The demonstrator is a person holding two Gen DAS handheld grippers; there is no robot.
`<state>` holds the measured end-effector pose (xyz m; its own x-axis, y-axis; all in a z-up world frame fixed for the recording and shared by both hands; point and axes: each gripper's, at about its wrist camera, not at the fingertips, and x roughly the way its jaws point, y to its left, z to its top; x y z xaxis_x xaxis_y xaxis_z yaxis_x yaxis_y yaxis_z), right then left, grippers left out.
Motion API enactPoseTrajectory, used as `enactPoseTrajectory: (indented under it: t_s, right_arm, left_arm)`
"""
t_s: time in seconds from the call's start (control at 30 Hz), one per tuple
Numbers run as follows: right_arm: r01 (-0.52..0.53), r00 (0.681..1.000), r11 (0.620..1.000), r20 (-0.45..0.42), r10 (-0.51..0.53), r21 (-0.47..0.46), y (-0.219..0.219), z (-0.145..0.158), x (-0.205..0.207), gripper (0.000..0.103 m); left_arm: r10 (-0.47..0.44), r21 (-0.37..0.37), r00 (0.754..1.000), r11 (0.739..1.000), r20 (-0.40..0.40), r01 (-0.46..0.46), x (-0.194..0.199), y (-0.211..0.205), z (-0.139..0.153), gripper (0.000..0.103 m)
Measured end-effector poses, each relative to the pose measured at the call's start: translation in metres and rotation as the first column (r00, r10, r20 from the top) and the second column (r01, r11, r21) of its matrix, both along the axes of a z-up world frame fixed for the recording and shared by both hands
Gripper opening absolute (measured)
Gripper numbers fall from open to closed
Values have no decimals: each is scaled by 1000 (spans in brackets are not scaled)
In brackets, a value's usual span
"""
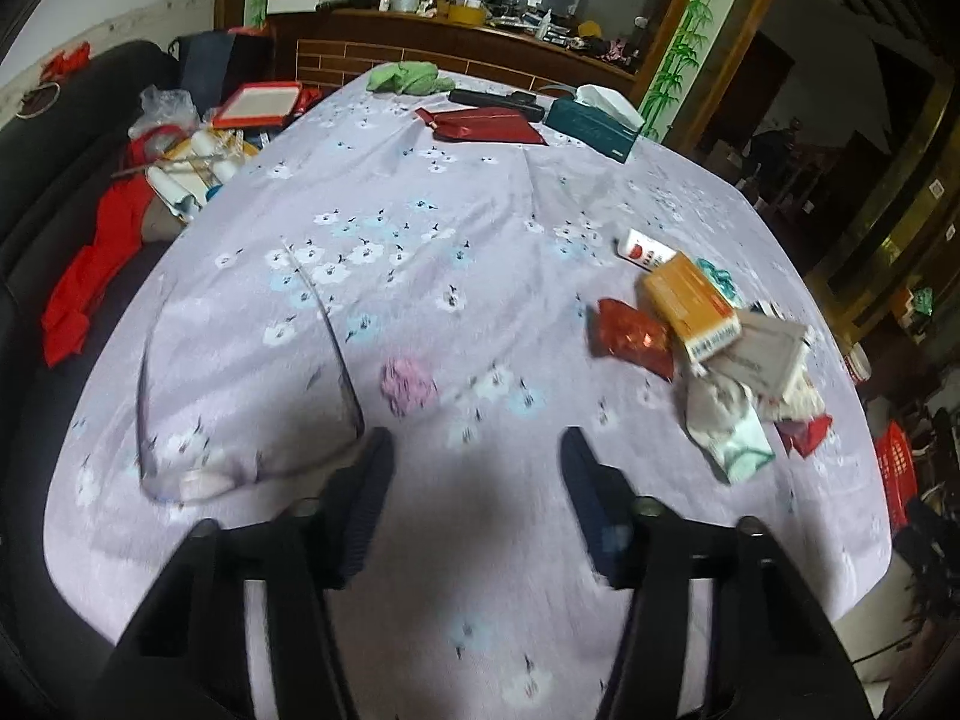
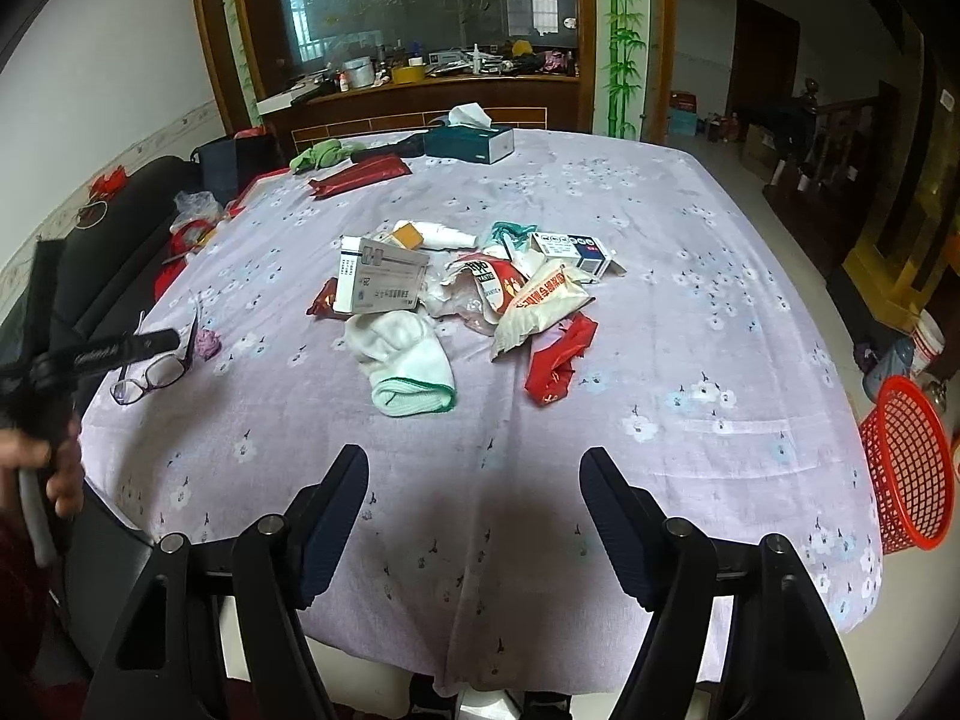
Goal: Collect trash
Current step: 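Grasp the pink crumpled tissue with the left gripper while the right gripper reaches the white sock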
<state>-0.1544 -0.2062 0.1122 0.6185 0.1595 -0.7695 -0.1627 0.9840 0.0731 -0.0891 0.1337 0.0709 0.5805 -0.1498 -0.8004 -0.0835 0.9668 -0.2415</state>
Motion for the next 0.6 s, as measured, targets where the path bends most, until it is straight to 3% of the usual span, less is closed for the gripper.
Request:
enactPoseTrajectory:
  t_s: [0.1,0.27,0.5,0.6]
  right_arm:
    - [7,1000,1000,-7,-7,1,-3,-2,2,77]
    - [20,1000,1000,-20,-20,2,-9,-4,6,77]
    - [26,999,1000,-24,-26,-2,-13,-5,9,77]
    - [16,1000,1000,-26,-16,-5,-10,-5,12,77]
  left_arm:
    - [-14,-19,999,1000,-29,13,17,3,-9,37]
    - [-10,14,997,1000,-80,11,42,2,-25,26]
    - [30,78,995,997,-97,-22,53,5,-37,26]
    - [41,66,995,997,-91,-35,52,8,-33,26]
